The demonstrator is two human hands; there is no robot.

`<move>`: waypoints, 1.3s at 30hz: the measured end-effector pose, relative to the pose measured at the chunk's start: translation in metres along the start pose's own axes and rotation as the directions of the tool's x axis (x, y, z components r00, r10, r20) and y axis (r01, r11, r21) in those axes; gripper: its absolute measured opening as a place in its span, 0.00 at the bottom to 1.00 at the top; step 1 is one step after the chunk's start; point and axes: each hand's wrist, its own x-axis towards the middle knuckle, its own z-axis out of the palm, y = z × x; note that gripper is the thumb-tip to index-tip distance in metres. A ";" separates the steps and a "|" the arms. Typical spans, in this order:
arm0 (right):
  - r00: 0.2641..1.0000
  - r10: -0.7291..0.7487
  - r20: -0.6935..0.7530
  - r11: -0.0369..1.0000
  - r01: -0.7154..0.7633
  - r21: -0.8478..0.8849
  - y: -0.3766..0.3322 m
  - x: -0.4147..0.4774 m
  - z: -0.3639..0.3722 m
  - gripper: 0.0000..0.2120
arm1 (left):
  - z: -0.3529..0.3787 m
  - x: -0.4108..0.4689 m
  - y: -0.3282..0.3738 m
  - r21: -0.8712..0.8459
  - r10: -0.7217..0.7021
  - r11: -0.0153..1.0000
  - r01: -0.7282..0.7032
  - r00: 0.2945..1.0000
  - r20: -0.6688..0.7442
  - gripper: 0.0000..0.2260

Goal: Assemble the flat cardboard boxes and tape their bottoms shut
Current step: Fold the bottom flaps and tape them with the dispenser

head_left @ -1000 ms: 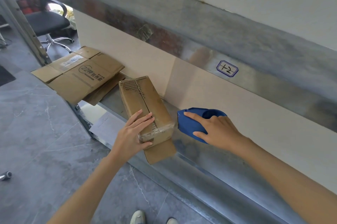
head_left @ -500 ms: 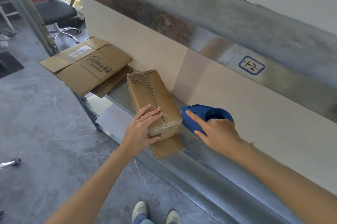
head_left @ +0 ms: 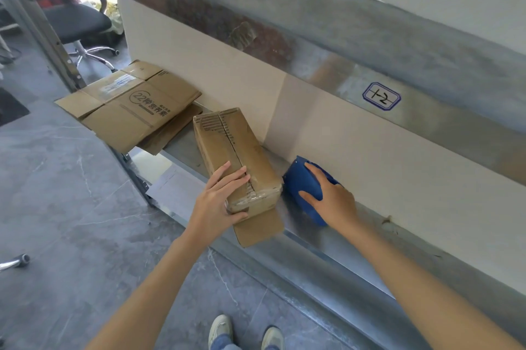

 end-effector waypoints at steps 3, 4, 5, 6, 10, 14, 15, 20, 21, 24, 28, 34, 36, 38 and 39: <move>0.997 0.055 -0.052 0.994 -0.050 0.096 0.014 -0.008 0.015 0.31 | 0.001 0.001 -0.001 0.001 0.015 1.000 -0.015 1.000 -0.008 0.36; 0.996 0.069 -0.060 0.991 -0.062 0.118 0.017 -0.009 0.018 0.31 | 0.001 0.001 -0.002 0.000 0.016 1.000 -0.016 1.000 -0.009 0.37; 0.995 0.075 -0.062 0.989 -0.066 0.131 0.019 -0.009 0.021 0.31 | 0.001 0.001 -0.003 -0.002 0.015 1.000 -0.015 1.000 -0.010 0.37; 0.995 0.075 -0.059 0.987 -0.066 0.145 0.021 -0.009 0.023 0.31 | 0.002 0.001 -0.003 -0.002 0.016 1.000 -0.016 1.000 -0.013 0.37; 0.997 0.071 -0.007 0.966 -0.067 0.251 0.028 -0.004 0.026 0.32 | 0.003 0.002 -0.006 0.009 0.016 1.000 -0.016 1.000 -0.007 0.37; 0.997 0.056 0.059 0.947 -0.072 0.313 0.031 -0.003 0.019 0.35 | 0.002 0.002 -0.006 0.016 0.015 1.000 -0.015 1.000 0.009 0.38; 0.996 0.051 0.071 0.955 -0.070 0.290 0.032 -0.003 0.016 0.35 | 0.002 0.002 -0.006 0.019 0.015 1.000 -0.015 1.000 0.015 0.38; 0.998 0.056 0.000 0.998 -0.056 0.041 0.022 -0.005 -0.004 0.33 | -0.002 0.003 -0.003 0.003 0.014 1.000 -0.014 1.000 0.028 0.35; 0.997 0.040 -0.059 0.999 -0.038 0.031 0.016 -0.004 -0.008 0.32 | -0.002 0.003 -0.002 -0.002 0.007 1.000 -0.007 0.999 0.032 0.34; 0.979 -0.135 -0.152 0.983 0.151 0.101 -0.009 0.002 -0.018 0.31 | -0.003 0.004 0.001 -0.028 -0.019 0.999 0.020 0.999 0.027 0.33; 0.897 -0.442 -0.017 0.884 0.438 0.162 -0.050 0.014 -0.020 0.36 | -0.002 0.006 0.003 -0.036 -0.049 0.998 0.050 0.999 0.014 0.30; 0.884 -0.466 0.025 0.849 0.439 0.292 -0.065 0.026 -0.011 0.29 | -0.003 0.007 0.001 -0.007 -0.056 0.998 0.056 0.997 0.048 0.28; 0.889 -0.457 -0.009 0.837 0.433 0.335 -0.064 0.024 -0.008 0.25 | -0.004 0.007 0.000 0.011 -0.034 0.999 0.034 0.997 0.069 0.28; 0.892 -0.451 -0.015 0.835 0.428 0.345 -0.065 0.020 -0.005 0.24 | -0.005 0.007 0.001 0.024 -0.030 0.999 0.028 0.996 0.078 0.28; 0.892 -0.452 -0.009 0.835 0.427 0.347 -0.065 0.020 -0.004 0.24 | -0.005 0.006 0.002 0.019 -0.033 0.999 0.031 0.996 0.077 0.28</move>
